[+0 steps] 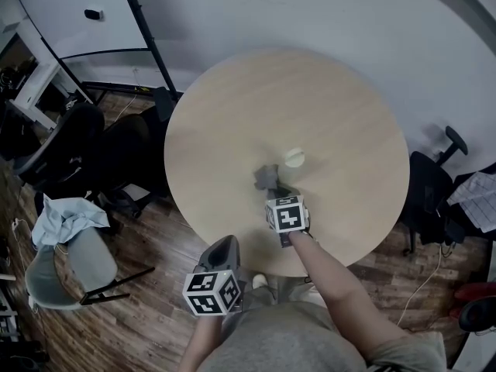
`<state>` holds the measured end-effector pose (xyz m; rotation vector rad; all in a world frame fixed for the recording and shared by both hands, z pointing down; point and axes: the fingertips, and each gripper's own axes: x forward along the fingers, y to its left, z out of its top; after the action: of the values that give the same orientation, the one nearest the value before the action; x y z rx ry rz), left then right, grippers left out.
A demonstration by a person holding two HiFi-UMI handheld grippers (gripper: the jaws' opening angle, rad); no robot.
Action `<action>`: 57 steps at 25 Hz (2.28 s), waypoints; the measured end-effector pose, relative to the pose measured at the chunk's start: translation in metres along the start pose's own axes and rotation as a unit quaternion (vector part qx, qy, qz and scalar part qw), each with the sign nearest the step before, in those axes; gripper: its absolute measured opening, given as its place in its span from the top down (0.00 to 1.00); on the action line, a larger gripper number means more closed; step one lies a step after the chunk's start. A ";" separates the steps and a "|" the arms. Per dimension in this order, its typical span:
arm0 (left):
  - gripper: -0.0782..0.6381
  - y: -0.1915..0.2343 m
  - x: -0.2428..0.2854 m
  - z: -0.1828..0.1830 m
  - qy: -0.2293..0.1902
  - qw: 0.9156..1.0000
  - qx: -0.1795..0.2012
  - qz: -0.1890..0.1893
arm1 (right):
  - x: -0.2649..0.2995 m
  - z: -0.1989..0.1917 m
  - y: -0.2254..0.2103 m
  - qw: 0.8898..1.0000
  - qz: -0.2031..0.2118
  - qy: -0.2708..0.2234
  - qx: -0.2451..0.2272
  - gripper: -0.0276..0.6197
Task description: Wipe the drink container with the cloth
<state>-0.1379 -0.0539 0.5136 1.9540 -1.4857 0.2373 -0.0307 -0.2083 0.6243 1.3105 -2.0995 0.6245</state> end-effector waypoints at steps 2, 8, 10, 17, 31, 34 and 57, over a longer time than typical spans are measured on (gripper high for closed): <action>0.89 0.001 -0.002 0.000 -0.001 1.000 0.000 0.000 | -0.001 -0.002 0.001 1.000 0.002 -0.001 0.002 0.94; 0.89 0.002 -0.006 -0.003 -0.001 1.000 0.004 -0.002 | -0.023 0.003 0.009 0.999 0.012 -0.029 0.010 0.94; 0.89 0.001 -0.008 -0.004 0.000 1.000 0.006 -0.005 | -0.034 0.002 0.013 0.999 0.017 -0.037 0.014 0.94; 0.89 -0.012 -0.015 -0.006 0.000 0.999 0.026 -0.019 | -0.086 -0.011 0.029 0.997 0.038 -0.059 0.012 0.94; 0.89 -0.074 -0.039 -0.033 -0.008 0.999 0.044 -0.023 | -0.215 -0.035 0.019 0.991 0.074 -0.114 0.001 0.94; 0.89 -0.093 -0.046 -0.044 -0.013 0.999 0.040 -0.014 | -0.241 -0.047 0.009 0.989 0.082 -0.120 -0.002 0.94; 0.89 -0.222 -0.120 -0.141 -0.041 0.999 0.007 0.021 | -0.394 -0.135 -0.016 0.976 0.144 -0.159 -0.042 0.94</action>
<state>0.0575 0.1551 0.4721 1.9662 -1.5834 0.1877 0.1522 0.1246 0.4521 1.1271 -2.5777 0.4569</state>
